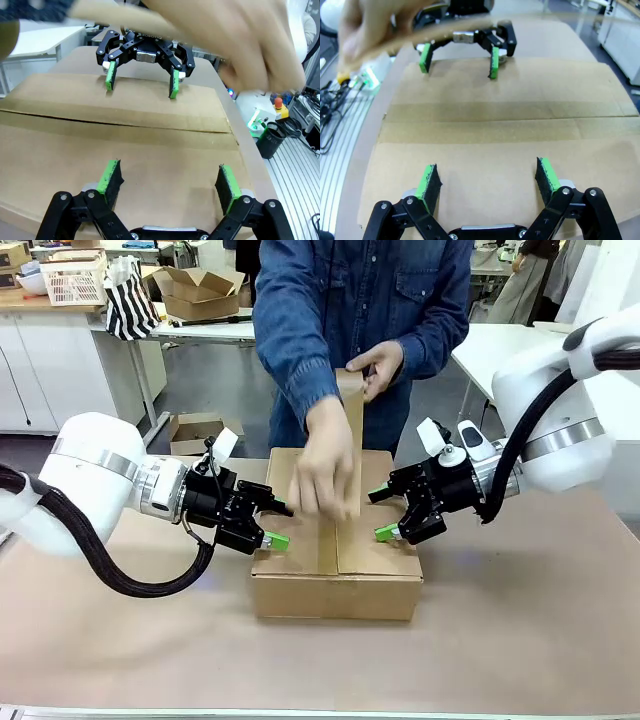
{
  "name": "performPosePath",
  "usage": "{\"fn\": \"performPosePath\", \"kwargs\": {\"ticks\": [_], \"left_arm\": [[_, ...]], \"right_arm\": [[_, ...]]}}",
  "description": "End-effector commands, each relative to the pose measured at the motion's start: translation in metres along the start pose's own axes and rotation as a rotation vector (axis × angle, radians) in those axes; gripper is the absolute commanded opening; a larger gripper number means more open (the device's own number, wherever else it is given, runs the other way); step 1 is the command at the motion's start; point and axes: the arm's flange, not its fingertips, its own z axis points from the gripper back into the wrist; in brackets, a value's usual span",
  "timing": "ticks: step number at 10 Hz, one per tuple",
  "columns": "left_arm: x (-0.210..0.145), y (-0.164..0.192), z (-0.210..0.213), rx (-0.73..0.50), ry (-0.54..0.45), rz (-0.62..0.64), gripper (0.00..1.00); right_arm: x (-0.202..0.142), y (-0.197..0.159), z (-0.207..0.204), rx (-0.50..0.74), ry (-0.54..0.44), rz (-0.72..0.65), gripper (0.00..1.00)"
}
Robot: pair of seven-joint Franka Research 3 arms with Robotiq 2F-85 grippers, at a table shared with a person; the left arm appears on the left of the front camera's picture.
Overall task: Pack the gift set into the box.
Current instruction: Press and hold the closed box until the human finishes sealing it.
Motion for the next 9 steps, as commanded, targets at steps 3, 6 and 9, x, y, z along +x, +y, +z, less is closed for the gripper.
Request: {"fn": "performPosePath", "kwargs": {"ticks": [3,6,9], "left_arm": [[-0.0007,-0.0009,-0.0010,-0.001,0.000,-0.005,1.00],[-0.0007,-0.0009,-0.0010,-0.001,0.000,-0.005,1.00],[-0.0007,-0.0009,-0.0010,-0.001,0.000,-0.005,1.00]], "right_arm": [[-0.0023,0.0013,0.0003,-0.004,0.007,0.010,1.00],[-0.0023,0.0013,0.0003,-0.004,0.007,0.010,1.00],[-0.0023,0.0013,0.0003,-0.004,0.007,0.010,1.00]]}}
